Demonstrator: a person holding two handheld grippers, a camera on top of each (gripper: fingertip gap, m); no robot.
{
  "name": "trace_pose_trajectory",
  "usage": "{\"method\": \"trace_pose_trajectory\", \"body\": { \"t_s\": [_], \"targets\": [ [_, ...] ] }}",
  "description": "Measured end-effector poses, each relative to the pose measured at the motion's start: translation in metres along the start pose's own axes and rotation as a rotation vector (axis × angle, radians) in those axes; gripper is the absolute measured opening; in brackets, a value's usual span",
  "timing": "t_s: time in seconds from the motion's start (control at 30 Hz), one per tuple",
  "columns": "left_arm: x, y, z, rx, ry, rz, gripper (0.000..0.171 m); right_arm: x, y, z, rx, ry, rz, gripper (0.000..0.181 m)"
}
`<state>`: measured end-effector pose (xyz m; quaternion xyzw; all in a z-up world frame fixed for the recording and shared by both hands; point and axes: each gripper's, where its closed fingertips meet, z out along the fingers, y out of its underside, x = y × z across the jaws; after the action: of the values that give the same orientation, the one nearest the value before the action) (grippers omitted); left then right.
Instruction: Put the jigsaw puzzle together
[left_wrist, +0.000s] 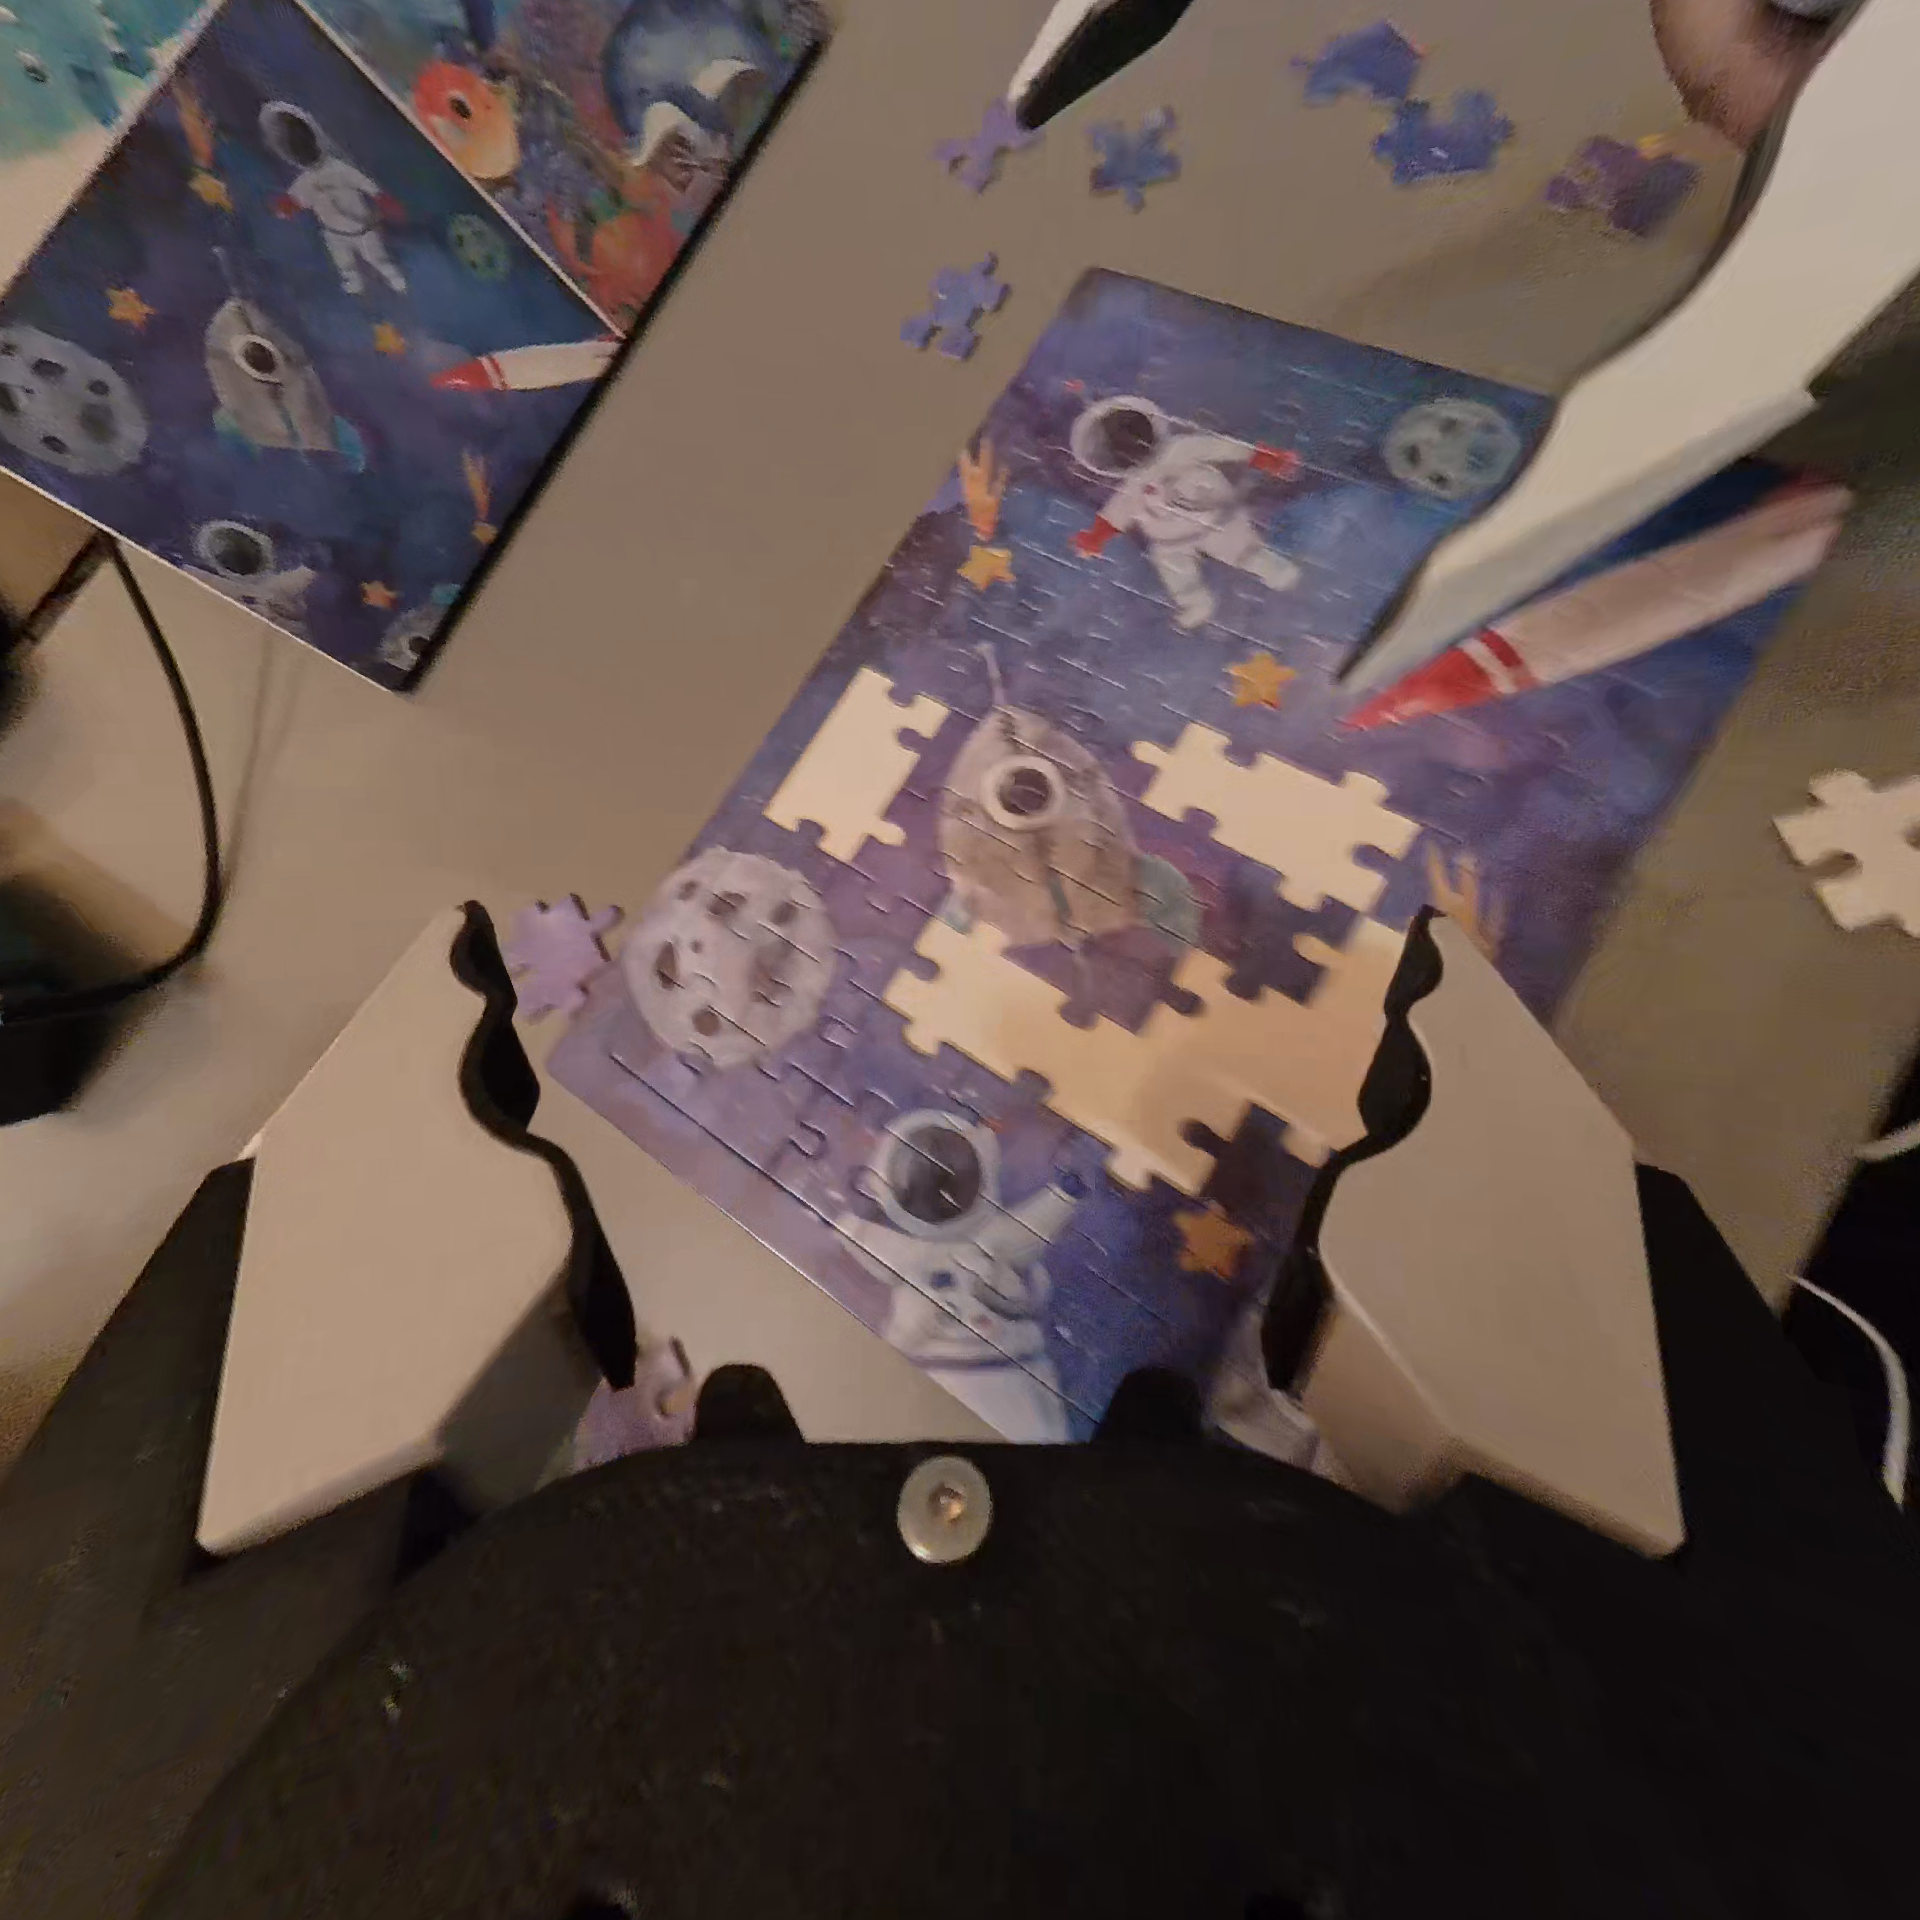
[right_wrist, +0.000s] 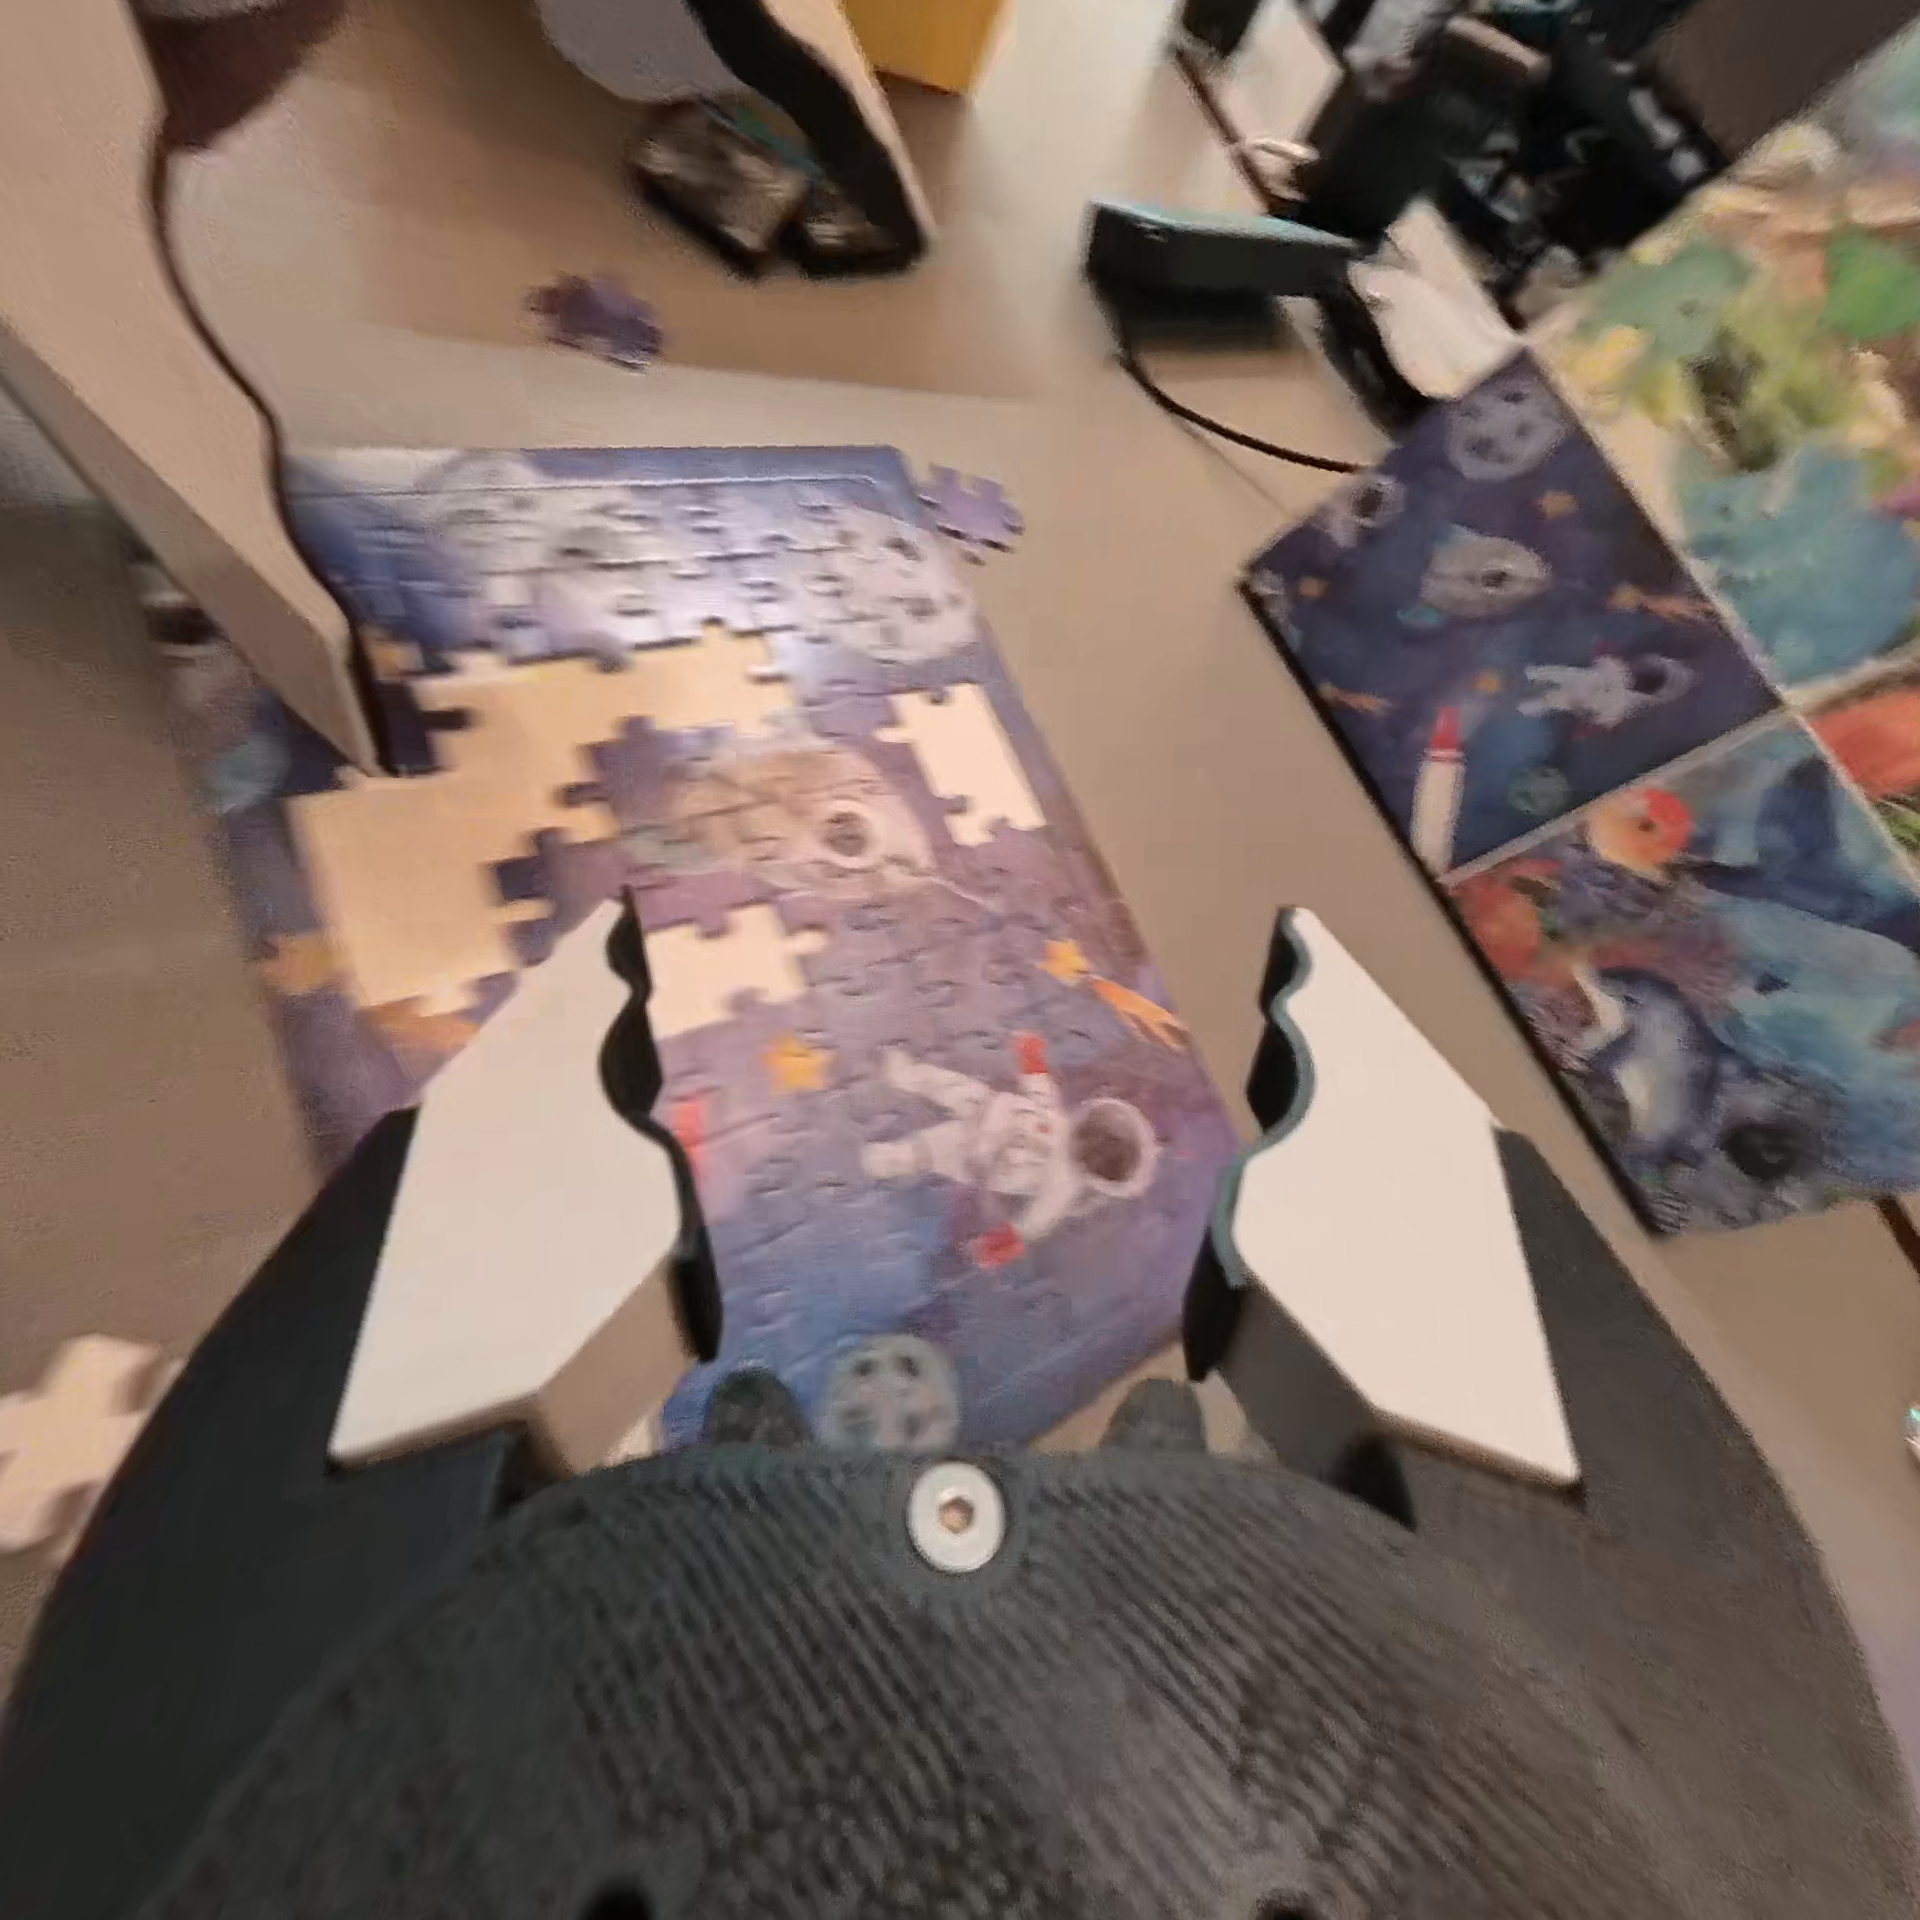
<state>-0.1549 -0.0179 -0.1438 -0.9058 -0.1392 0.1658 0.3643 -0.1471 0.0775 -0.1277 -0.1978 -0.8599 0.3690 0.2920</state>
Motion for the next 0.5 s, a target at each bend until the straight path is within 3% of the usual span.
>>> {"method": "trace_pose_trajectory", "body": {
  "t_s": [0.17, 0.3, 0.5],
  "targets": [
    [0.036, 0.048, -0.02, -0.134, -0.037, 0.072, 0.158, -0.067, 0.011, -0.002, -0.09, -0.08, -0.067, 0.154],
    [0.049, 0.086, -0.036, -0.189, -0.022, -0.007, 0.158, -0.08, 0.029, -0.009, -0.121, 0.009, -0.074, 0.152],
    [0.04, 0.122, -0.051, -0.213, -0.08, -0.193, 0.158, -0.069, 0.062, -0.026, -0.193, 0.094, 0.115, 0.146]
  ]
}}
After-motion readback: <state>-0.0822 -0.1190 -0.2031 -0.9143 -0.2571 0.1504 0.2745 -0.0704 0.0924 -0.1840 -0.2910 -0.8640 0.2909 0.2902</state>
